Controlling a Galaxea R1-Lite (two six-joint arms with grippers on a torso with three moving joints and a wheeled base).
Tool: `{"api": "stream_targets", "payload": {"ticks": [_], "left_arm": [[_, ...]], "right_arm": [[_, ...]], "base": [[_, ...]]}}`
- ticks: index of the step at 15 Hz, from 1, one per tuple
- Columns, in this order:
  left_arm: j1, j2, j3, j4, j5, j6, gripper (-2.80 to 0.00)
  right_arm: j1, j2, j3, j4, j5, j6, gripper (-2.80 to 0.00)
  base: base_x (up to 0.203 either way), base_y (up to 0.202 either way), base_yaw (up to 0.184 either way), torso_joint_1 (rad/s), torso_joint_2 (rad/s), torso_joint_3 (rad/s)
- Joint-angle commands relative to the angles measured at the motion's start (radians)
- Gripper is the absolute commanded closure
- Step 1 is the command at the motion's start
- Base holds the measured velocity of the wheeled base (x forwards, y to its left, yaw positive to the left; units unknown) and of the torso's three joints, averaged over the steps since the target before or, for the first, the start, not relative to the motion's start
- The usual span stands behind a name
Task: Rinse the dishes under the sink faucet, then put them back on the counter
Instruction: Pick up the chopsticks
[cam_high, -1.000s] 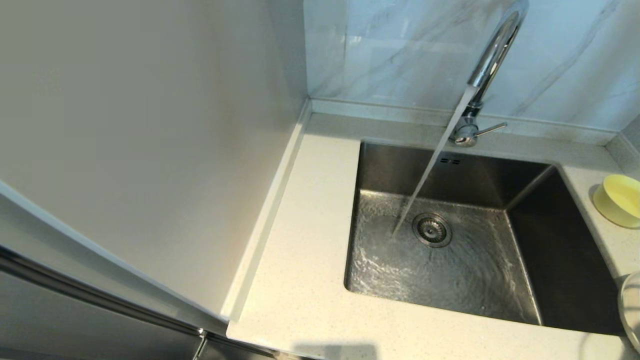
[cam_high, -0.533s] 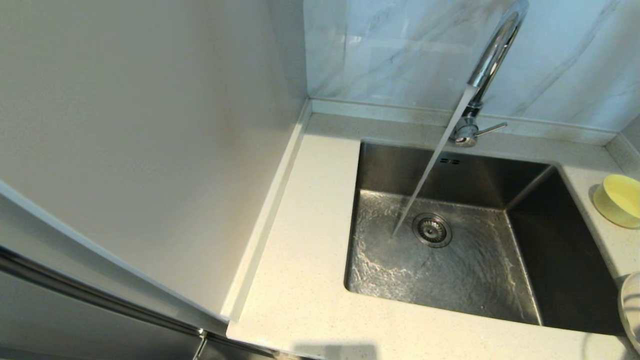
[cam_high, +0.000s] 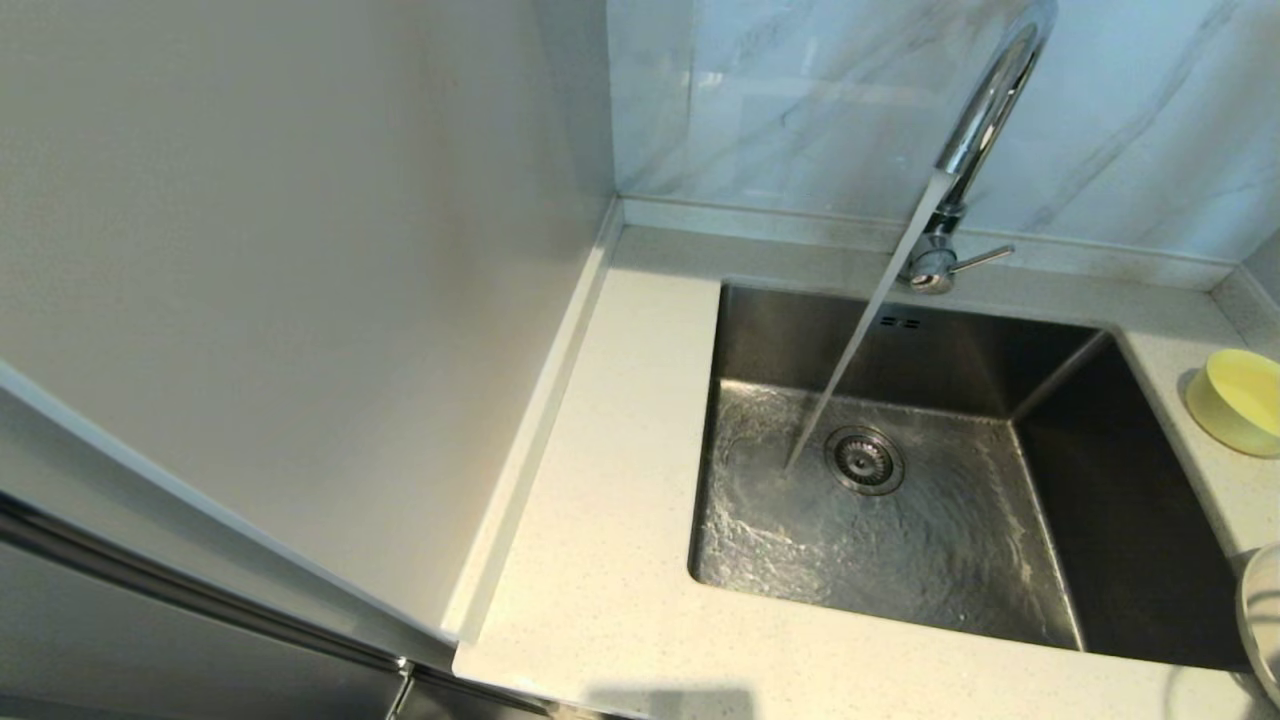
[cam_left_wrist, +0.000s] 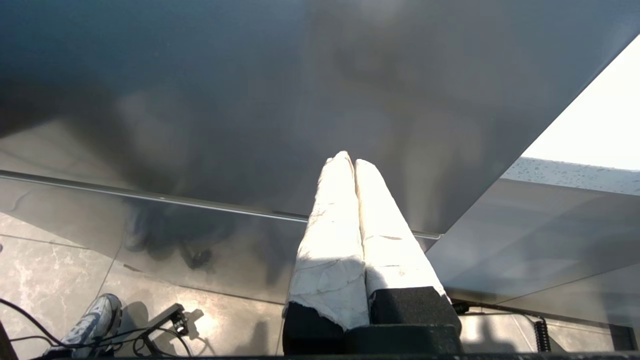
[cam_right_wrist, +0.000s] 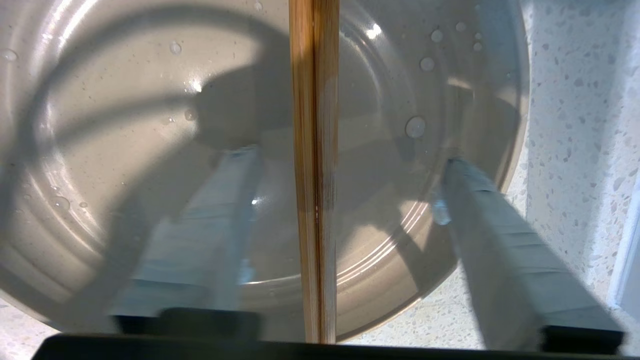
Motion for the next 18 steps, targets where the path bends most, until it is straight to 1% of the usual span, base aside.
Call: {"api": "stream_targets", "payload": {"ticks": [1, 11, 14, 18], "left_arm": [[0.000, 0.000, 0.000, 0.000, 0.000, 0.000, 0.00], [0.000, 0.000, 0.000, 0.000, 0.001, 0.000, 0.00], [0.000, 0.000, 0.000, 0.000, 0.001, 0.000, 0.00], [0.000, 0.000, 0.000, 0.000, 0.001, 0.000, 0.00]], "right_arm": [[0.000, 0.000, 0.002, 0.001, 0.001, -0.002, 0.00], [-0.001, -0.021, 0.000, 0.000, -0.002, 0.001, 0.00], [-0.003, -0.077, -0.004, 0.000, -0.003, -0.001, 0.00], [0.000, -0.200, -0.006, 0.002, 0.002, 0.002, 0.00]], "base": [[0.000, 0.000, 0.000, 0.000, 0.00, 0.000], [0.000, 0.000, 0.000, 0.000, 0.00, 0.000], [0.000, 0.000, 0.000, 0.000, 0.00, 0.000], [0.000, 0.000, 0.000, 0.000, 0.00, 0.000]]}}
